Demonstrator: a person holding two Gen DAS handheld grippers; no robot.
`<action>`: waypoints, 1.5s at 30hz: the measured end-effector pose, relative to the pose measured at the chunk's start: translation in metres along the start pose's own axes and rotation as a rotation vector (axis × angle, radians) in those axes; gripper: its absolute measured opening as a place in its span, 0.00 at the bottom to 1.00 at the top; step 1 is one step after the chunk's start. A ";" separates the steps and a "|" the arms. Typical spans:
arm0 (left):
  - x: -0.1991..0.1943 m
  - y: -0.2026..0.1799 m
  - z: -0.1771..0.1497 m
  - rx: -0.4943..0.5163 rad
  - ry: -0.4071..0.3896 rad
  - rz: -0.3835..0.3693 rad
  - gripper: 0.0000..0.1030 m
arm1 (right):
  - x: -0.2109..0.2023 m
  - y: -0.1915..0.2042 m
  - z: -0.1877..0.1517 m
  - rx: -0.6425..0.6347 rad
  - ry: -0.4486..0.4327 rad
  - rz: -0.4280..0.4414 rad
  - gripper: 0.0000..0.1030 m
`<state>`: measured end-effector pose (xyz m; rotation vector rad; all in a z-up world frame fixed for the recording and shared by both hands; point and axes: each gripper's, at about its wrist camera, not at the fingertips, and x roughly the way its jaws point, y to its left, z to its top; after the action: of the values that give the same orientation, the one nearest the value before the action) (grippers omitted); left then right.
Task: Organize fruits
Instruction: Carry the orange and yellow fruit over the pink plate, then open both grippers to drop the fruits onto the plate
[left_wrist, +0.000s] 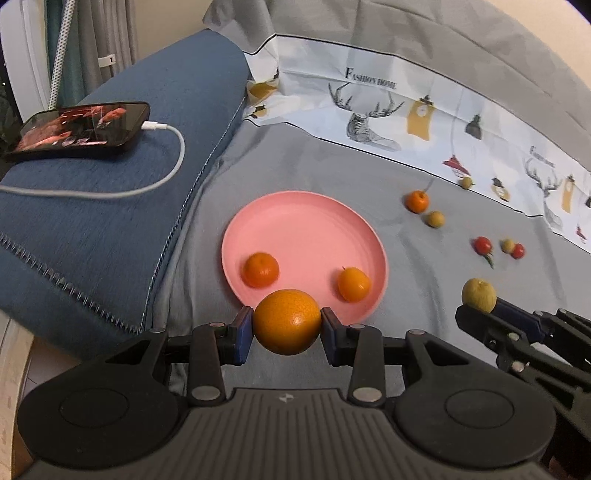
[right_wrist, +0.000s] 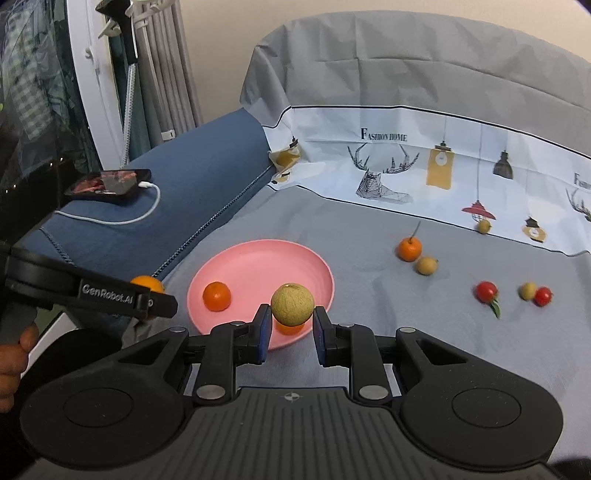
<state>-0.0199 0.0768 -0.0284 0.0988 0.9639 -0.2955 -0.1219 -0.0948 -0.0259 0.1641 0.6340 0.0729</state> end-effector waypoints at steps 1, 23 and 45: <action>0.006 0.000 0.004 0.001 0.002 0.002 0.41 | 0.007 0.001 0.002 -0.002 0.005 0.002 0.24; 0.110 0.007 0.046 0.017 0.096 0.062 0.41 | 0.133 -0.002 0.018 -0.122 0.096 0.026 0.24; 0.032 0.013 0.009 0.018 -0.004 0.063 1.00 | 0.073 0.006 0.010 -0.098 0.108 -0.004 0.94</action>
<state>0.0079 0.0808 -0.0500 0.1446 0.9527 -0.2457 -0.0578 -0.0816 -0.0594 0.0642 0.7370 0.1095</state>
